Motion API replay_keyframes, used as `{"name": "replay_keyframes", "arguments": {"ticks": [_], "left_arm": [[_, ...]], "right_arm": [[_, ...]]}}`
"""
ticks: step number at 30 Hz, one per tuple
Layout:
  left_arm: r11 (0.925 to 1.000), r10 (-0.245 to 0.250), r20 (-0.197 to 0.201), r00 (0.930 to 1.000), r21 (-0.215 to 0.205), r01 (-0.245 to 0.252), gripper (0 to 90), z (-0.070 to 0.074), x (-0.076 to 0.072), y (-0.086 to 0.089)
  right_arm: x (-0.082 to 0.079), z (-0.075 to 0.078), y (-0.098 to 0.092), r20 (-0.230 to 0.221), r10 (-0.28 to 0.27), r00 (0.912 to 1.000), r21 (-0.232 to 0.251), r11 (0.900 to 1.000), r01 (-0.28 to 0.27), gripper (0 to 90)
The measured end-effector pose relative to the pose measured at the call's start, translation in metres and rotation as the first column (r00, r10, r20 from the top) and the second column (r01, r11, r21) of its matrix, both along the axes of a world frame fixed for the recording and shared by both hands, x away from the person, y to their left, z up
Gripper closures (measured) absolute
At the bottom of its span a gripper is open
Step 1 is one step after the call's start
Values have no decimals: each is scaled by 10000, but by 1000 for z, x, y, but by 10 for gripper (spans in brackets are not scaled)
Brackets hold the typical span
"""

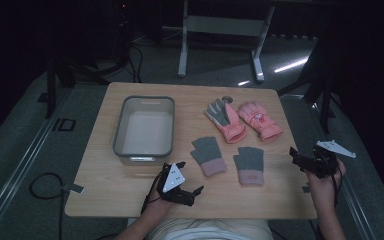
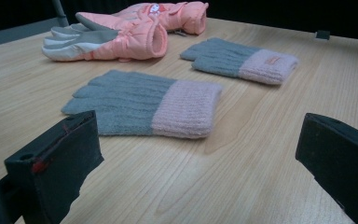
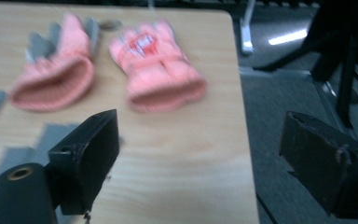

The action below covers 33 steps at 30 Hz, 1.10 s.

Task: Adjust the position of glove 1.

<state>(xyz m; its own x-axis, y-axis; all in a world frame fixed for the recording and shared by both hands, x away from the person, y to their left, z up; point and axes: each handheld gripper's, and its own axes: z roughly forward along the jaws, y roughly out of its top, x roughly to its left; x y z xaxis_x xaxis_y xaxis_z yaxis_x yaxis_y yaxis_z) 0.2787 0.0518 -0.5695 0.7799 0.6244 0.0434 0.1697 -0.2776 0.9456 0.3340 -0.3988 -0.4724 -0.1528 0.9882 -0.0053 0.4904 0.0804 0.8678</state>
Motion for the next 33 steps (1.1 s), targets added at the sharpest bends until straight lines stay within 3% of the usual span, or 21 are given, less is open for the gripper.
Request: {"name": "replay_keyframes", "arguments": {"ticks": [7, 11, 17, 25, 31, 33], "left_arm": [[10000, -36, 15, 10000, -28, 36, 0, 0, 0, 0], [9999, -34, -13, 10000, -95, 34, 0, 0, 0, 1], [10000, -56, 10, 10000, -48, 56, 0, 0, 0, 1], [9999, -91, 97, 9999, 71, 90, 0, 0, -1, 0], [9999, -116, 64, 9999, -6, 116, 0, 0, -1, 0], [9999, -124, 30, 9999, 15, 124, 0, 0, 0, 0]], "right_arm": [[6, 19, 15, -3, 652, 9979, 211, 9976, -652, 110], [11, 26, 25, -249, 1156, 9930, 406, 9926, -1145, 159], [16, 32, 44, 18, 1876, 9822, 95, 9822, -1876, 213], [20, 34, 77, 313, 3062, 9514, -40, 9519, -3063, 265], [22, 28, 104, 388, 3903, 9199, -195, 9207, -3898, 323], [23, 24, 113, 355, 4232, 9053, -235, 9060, -4226, 339]]}}
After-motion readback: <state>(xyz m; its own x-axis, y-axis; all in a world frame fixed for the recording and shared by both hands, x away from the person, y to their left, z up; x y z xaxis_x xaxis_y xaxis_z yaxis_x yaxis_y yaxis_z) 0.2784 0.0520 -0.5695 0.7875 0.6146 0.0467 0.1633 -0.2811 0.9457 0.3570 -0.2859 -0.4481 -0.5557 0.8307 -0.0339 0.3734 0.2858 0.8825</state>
